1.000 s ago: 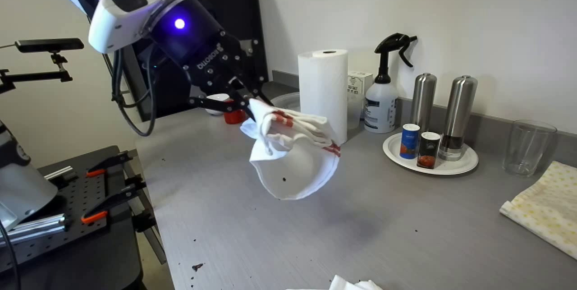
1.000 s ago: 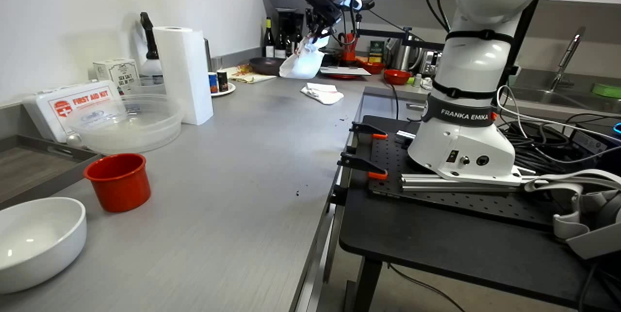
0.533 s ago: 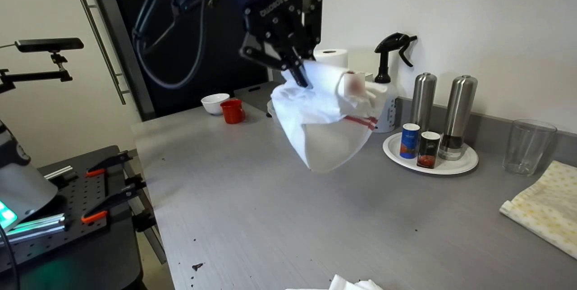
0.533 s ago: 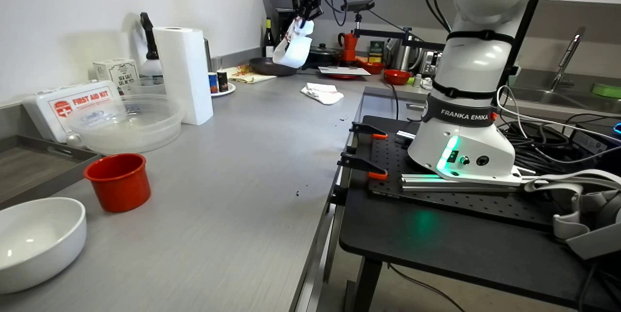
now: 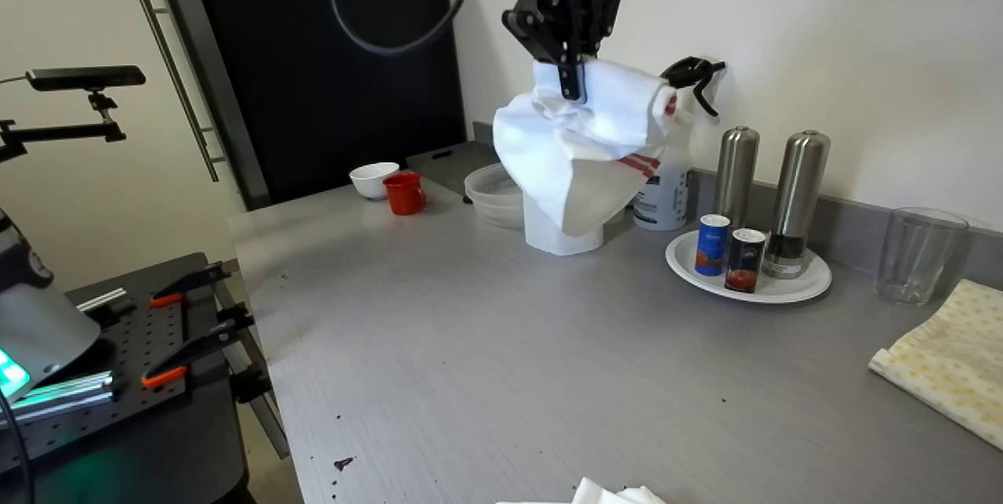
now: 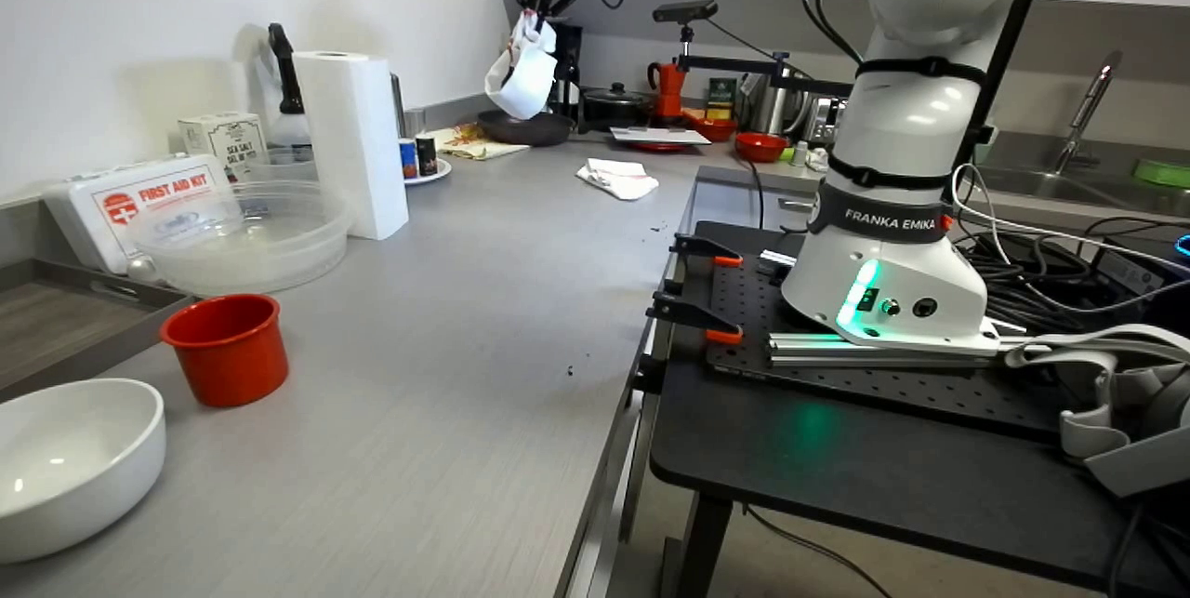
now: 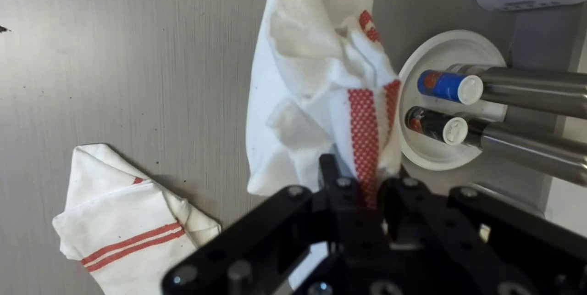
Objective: Use one white and red towel to wipe the left side of the table.
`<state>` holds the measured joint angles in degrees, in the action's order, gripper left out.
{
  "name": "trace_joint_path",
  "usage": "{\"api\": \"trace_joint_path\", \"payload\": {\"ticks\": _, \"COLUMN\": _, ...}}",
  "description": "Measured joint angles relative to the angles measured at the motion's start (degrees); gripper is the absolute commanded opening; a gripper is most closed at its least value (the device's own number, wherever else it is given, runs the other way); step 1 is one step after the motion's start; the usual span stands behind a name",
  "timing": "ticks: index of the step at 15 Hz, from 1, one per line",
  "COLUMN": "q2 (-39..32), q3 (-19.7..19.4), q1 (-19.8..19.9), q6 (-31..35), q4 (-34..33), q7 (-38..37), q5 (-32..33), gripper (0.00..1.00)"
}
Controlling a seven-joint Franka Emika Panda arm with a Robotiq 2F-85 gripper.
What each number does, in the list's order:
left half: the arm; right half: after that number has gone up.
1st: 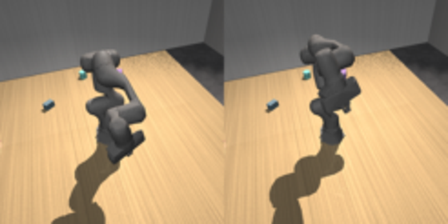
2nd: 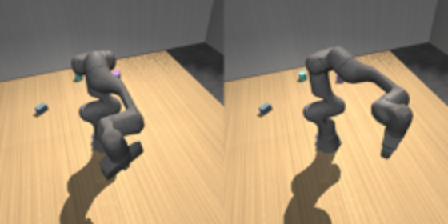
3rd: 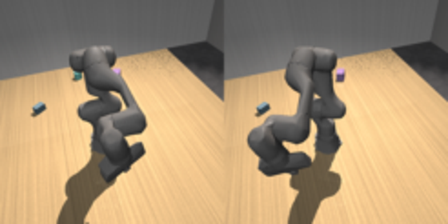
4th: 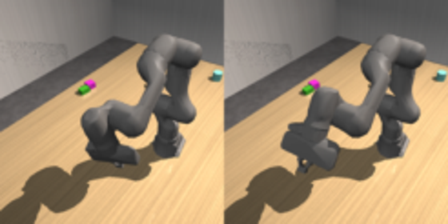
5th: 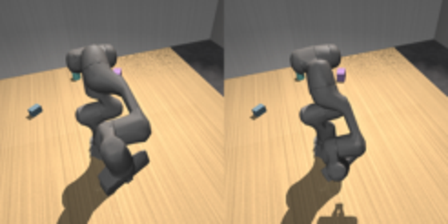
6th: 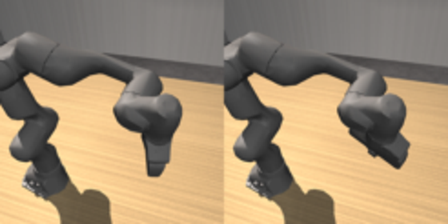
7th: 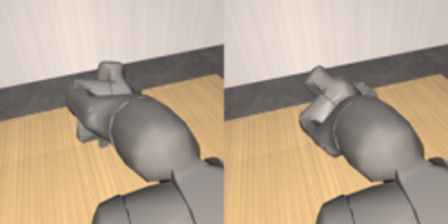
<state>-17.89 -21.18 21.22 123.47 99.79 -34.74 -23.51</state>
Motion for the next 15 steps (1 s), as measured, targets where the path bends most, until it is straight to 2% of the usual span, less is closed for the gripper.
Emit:
{"api": "trace_joint_path", "payload": {"ticks": 6, "q2": -15.1, "q3": 1.7, "q1": 3.2, "q6": -10.9, "q4": -16.0, "q7": -1.5, "q5": 0.0, "gripper": 0.03}}
{"api": "trace_joint_path", "payload": {"ticks": 15, "q2": -34.9, "q3": 3.9, "q1": 9.7, "q6": -23.2, "q4": -38.6, "q7": -7.2, "q5": -0.5, "gripper": 0.03}}
